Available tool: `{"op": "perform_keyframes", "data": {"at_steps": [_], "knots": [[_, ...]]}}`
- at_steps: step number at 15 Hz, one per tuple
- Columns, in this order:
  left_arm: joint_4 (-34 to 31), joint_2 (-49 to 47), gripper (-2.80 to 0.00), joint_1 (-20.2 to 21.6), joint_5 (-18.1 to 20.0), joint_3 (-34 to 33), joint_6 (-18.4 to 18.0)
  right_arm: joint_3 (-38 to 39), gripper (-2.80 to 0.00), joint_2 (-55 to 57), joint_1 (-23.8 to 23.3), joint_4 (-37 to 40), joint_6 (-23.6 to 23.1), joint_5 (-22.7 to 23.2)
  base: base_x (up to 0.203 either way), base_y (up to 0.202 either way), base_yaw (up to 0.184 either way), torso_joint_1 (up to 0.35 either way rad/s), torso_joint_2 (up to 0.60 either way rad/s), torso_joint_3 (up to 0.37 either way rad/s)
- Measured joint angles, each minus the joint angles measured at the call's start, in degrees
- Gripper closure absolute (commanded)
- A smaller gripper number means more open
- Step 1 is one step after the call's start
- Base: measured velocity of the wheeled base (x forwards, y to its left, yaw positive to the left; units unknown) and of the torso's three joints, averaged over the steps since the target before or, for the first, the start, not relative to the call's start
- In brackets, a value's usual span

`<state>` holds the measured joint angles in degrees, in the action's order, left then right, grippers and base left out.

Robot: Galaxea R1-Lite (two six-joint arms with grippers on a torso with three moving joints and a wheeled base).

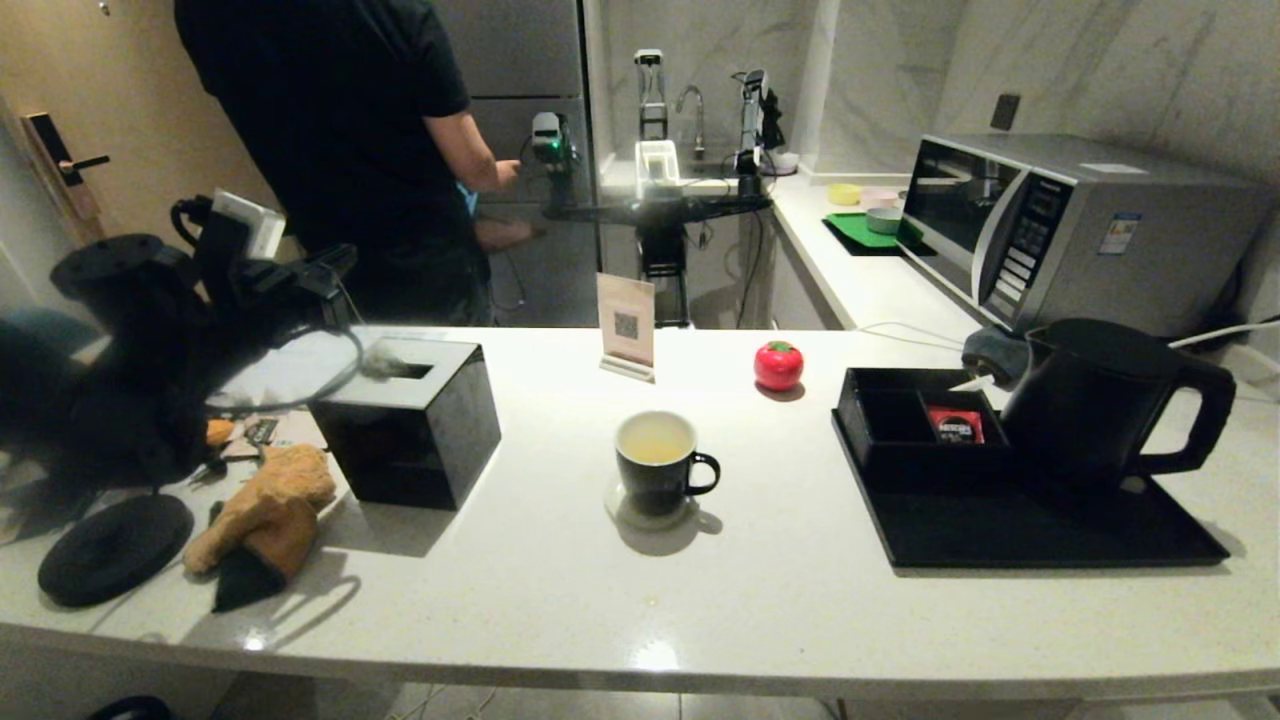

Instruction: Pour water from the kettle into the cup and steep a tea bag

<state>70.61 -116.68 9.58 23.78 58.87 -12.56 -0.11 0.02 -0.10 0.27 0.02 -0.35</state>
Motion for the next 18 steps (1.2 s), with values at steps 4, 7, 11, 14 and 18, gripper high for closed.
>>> {"op": "perform_keyframes", "data": {"at_steps": [4, 7, 11, 14, 18], "knots": [[0.12, -0.05, 0.0, -0.02, -0.09, 0.02, -0.12, 0.0, 0.0, 0.0, 0.0, 0.0, -0.02, 0.0, 0.0, 0.0, 0.0, 0.0, 0.0, 0.0], [0.16, -0.42, 0.0, -0.48, -0.11, 0.04, -0.49, -0.02, 0.0, -0.02, 0.0, -0.01, -0.02, 0.0, 0.0, 0.0, 0.0, 0.0, 0.0, 0.0], [0.14, -1.06, 0.0, -1.36, -0.25, 0.8, -0.56, -0.02, 0.0, 0.0, 0.0, 0.0, -0.02, 0.02, 0.0, 0.0, 0.0, 0.0, 0.0, 0.0], [0.09, -1.98, 0.0, -2.6, -0.59, 1.89, -0.56, -0.02, 0.0, -0.02, 0.0, -0.01, -0.02, 0.01, 0.0, 0.0, 0.0, 0.0, 0.0, 0.0], [0.15, -3.55, 0.0, -3.68, -0.55, 1.72, -0.63, 0.0, 0.0, 0.0, -0.01, -0.01, -0.02, 0.01, 0.0, 0.0, 0.0, 0.0, 0.0, 0.0]]}}
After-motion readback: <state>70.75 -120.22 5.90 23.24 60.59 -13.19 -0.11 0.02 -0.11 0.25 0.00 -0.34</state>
